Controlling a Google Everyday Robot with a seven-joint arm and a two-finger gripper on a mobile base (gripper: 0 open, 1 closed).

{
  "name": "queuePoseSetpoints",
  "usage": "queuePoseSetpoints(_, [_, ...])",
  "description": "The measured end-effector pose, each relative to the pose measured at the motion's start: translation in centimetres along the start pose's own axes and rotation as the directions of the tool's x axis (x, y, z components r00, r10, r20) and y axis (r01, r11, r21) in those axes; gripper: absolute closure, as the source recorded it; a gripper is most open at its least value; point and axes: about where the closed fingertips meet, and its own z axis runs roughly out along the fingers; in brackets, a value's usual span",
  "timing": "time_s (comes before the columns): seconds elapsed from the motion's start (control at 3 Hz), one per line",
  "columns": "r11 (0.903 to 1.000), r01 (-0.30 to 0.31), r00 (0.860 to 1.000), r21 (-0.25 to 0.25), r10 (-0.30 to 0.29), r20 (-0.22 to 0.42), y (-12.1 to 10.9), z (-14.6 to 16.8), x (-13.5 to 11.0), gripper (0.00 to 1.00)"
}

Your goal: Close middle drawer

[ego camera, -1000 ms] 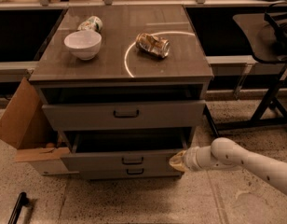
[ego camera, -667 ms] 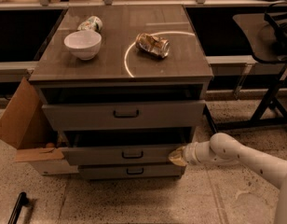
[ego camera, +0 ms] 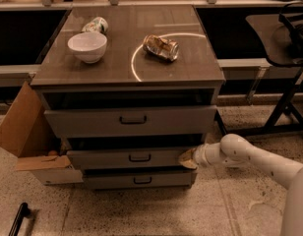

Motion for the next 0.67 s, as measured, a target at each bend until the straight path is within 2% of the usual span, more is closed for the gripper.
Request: queuePoseSetpoints(0.67, [1.0, -0.004, 1.0, 0.0, 0.004, -0.007, -0.52, 0.14, -0.09, 1.0])
